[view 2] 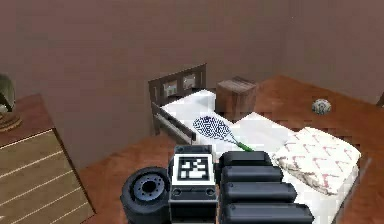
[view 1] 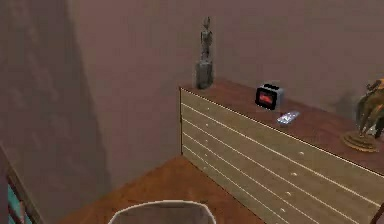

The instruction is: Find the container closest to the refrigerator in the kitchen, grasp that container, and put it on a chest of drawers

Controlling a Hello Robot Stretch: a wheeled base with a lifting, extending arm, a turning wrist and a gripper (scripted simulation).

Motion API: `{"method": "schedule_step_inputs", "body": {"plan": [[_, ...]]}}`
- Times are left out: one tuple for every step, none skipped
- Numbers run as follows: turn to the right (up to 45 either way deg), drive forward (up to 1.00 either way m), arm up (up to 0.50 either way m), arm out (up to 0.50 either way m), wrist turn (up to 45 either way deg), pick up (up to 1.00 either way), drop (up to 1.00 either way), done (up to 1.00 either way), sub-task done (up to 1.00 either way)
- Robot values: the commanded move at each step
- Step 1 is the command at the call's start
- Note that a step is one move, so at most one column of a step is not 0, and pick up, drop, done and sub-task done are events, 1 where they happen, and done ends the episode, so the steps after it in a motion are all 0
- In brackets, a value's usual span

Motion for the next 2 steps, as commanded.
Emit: {"method": "schedule_step_inputs", "body": {"plan": [[0.0,0.80,0.00,0.00,0.0,0.00,0.00,0.00,0.00],[6.0,0.00,0.00,0.00,0.0,0.00,0.00,0.00,0.00]]}}
